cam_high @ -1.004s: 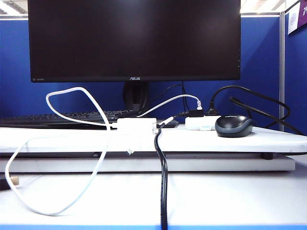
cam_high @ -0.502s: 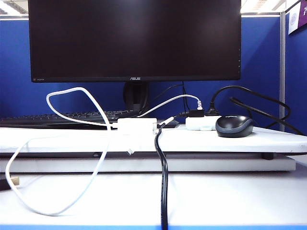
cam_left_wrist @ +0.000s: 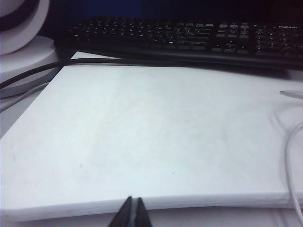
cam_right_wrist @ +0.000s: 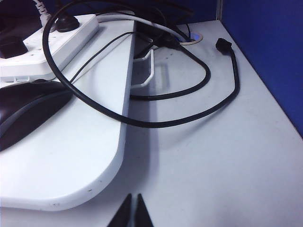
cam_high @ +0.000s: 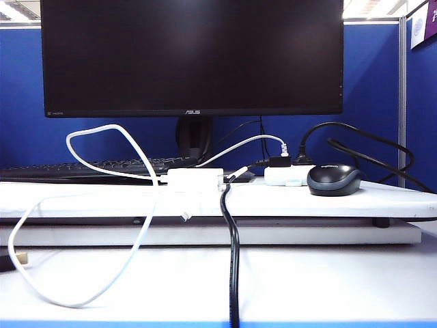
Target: Pick up the Type-C charging cable and the charging base, insert one end of the Type-C charger into the corresponding slot on the base, and finally place the plugged-in charger back on the table.
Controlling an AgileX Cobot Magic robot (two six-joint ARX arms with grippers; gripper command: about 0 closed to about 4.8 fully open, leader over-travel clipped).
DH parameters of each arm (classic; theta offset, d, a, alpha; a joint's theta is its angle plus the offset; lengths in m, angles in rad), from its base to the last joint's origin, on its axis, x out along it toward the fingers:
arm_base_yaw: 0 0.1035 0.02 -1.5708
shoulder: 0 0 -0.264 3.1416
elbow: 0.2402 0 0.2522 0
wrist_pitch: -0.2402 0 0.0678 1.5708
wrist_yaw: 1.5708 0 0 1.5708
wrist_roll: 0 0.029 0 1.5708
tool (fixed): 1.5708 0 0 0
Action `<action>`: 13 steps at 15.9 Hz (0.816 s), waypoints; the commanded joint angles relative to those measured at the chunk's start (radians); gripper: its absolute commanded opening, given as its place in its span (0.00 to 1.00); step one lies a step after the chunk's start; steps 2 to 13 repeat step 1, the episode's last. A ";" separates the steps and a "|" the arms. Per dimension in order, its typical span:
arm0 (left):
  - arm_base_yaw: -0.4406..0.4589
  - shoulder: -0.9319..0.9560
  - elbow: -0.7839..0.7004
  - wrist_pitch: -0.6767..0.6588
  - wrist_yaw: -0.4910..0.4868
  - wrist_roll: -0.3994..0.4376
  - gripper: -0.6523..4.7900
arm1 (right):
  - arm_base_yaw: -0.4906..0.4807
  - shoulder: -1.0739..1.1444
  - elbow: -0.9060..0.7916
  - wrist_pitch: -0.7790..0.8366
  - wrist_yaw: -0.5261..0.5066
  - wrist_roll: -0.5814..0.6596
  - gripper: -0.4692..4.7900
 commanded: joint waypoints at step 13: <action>0.000 -0.002 -0.001 -0.008 0.006 -0.003 0.12 | 0.001 -0.001 -0.005 0.003 0.001 0.004 0.09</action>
